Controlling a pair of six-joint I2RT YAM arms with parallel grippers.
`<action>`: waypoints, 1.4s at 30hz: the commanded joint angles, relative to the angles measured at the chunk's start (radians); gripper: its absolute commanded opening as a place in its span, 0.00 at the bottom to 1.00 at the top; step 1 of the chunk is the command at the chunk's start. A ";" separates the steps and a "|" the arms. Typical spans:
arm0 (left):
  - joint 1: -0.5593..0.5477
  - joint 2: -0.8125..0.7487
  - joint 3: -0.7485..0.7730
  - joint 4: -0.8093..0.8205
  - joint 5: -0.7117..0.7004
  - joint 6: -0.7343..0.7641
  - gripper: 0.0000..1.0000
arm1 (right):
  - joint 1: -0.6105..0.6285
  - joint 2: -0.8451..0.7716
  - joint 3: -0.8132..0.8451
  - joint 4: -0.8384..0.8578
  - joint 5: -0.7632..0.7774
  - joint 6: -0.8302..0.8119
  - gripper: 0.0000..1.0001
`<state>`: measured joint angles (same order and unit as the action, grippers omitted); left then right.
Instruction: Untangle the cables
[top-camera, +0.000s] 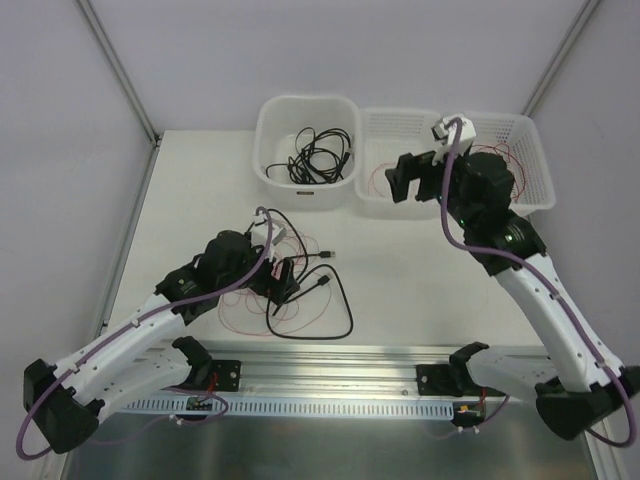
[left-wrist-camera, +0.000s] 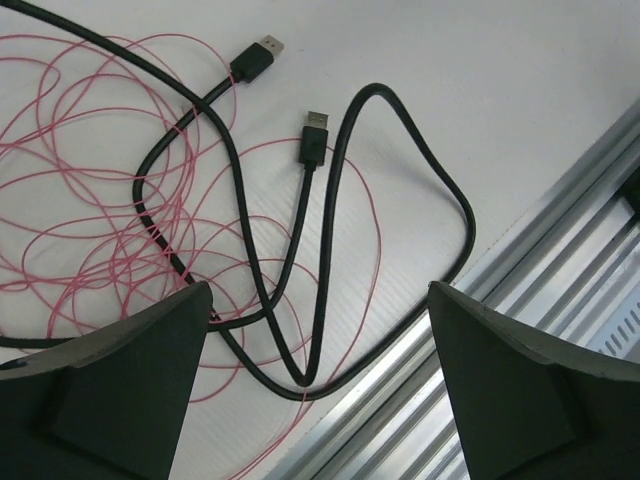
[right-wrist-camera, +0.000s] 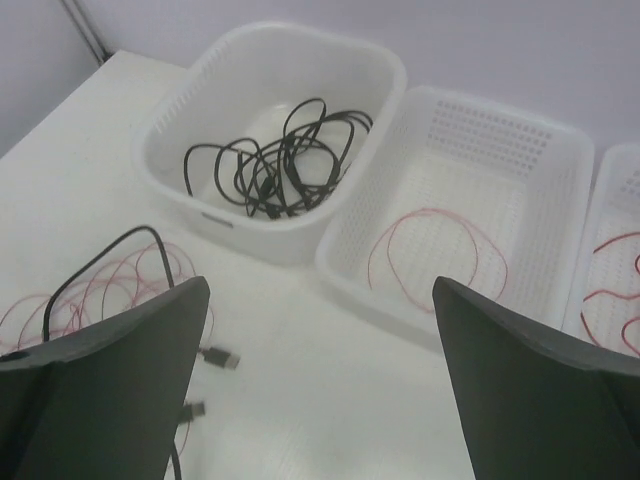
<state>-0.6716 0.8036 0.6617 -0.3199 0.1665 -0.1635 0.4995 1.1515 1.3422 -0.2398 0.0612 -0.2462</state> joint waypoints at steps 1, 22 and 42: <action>-0.080 0.064 0.067 0.031 -0.111 0.027 0.89 | -0.003 -0.116 -0.162 -0.108 -0.052 0.030 1.00; -0.230 0.396 0.263 0.051 -0.314 -0.025 0.00 | -0.001 -0.619 -0.529 -0.331 -0.132 0.093 1.00; -0.229 0.403 1.162 -0.050 -0.361 0.081 0.00 | -0.003 -0.800 -0.592 -0.213 -0.309 0.076 1.00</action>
<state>-0.8913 1.1515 1.7725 -0.3645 -0.1493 -0.1200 0.4992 0.3500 0.7761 -0.5434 -0.1246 -0.1661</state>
